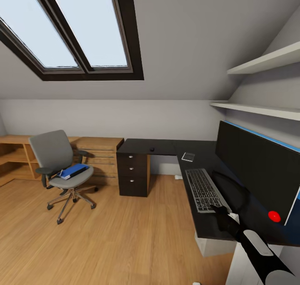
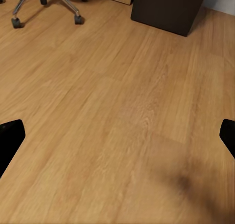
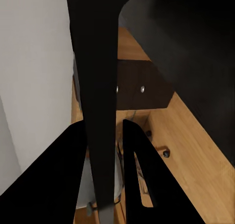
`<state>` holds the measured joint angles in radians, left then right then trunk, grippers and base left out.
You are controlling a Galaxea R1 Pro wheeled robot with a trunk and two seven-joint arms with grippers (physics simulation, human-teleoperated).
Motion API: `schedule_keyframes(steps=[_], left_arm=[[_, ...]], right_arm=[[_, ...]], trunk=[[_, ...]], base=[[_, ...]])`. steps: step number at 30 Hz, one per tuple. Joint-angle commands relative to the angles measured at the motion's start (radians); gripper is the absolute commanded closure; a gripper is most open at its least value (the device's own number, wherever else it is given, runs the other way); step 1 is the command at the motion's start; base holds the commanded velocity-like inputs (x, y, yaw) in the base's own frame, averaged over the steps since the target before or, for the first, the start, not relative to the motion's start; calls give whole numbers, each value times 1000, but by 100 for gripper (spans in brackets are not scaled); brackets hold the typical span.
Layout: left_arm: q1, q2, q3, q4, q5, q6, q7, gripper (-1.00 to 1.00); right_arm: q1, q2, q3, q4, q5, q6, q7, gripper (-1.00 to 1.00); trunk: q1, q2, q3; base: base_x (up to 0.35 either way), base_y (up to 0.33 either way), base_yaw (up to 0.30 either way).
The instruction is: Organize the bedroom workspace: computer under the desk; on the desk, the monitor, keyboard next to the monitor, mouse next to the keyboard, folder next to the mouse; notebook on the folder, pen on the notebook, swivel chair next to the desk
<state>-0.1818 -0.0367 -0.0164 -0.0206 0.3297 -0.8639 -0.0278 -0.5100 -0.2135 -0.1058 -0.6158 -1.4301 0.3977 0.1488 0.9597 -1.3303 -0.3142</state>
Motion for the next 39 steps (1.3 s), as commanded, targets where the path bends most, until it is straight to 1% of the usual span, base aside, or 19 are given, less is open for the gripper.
schedule_keyframes(steps=[1,20,26,39], left_arm=[[-1,0,-2,1,6,-3,-3,-100],[-1,0,-1,1,7,-3,-3,-100],[-1,0,-1,1,8,-3,-3,-100],[-1,0,-1,1,8,-3,-3,-100]], right_arm=[[-1,0,-3,2,-4,6,2,100],[-1,2,-5,5,-6,6,2,100],[-1,11,-6,5,-6,5,1,100],[-1,14,-5,14,-6,-5,0,100]], trunk=[[0,-1,-1],[0,-1,-1],[0,-1,-1],[0,-1,-1]], base=[[57,-56,0],[37,-24,0],[3,-2,0],[0,0,0]])
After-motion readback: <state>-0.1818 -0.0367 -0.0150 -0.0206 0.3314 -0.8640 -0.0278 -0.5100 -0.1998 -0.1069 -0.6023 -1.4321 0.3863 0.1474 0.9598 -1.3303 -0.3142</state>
